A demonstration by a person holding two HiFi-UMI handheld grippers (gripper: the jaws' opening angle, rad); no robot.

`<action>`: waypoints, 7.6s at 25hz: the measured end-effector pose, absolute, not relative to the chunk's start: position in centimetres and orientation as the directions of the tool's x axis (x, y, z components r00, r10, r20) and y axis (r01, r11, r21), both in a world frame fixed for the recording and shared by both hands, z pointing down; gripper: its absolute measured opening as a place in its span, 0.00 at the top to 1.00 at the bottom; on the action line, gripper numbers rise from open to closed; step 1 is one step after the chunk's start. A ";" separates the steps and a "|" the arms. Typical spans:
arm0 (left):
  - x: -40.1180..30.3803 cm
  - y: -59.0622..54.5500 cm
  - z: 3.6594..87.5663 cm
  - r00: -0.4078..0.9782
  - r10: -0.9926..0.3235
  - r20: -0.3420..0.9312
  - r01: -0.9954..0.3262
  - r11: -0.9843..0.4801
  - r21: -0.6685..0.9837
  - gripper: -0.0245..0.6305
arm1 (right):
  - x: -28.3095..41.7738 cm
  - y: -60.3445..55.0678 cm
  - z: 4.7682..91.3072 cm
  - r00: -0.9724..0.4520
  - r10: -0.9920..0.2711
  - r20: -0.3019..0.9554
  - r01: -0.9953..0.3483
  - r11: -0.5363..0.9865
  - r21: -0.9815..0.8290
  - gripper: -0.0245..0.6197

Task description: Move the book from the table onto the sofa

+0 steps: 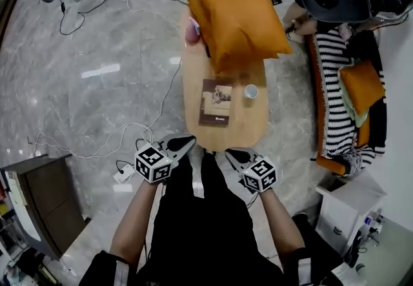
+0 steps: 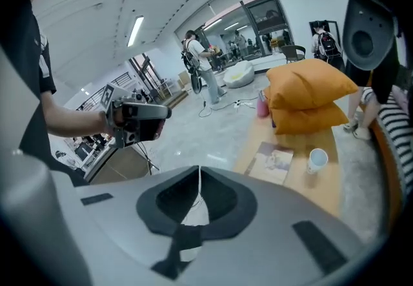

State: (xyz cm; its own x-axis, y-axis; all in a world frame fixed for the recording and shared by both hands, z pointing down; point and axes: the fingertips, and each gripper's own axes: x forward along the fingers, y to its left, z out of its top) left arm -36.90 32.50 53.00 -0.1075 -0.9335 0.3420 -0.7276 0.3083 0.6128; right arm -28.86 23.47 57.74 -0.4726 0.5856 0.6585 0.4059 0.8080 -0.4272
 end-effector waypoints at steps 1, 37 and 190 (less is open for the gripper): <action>-36.9 32.2 53.6 -0.110 -0.932 0.344 -0.723 0.313 0.616 0.95 | -29.1 23.0 58.4 -0.465 0.587 0.663 0.408 0.807 -0.428 0.93; -43.7 34.0 87.1 -0.286 -0.850 0.442 -0.323 0.520 0.791 0.89 | -45.5 11.8 90.6 -0.498 0.293 0.817 0.075 0.952 -0.296 0.39; -10.5 28.2 46.3 0.370 -0.893 -0.255 -0.088 -0.307 0.948 0.74 | -8.3 19.5 45.1 -0.901 0.422 -0.099 0.227 0.264 -0.938 0.73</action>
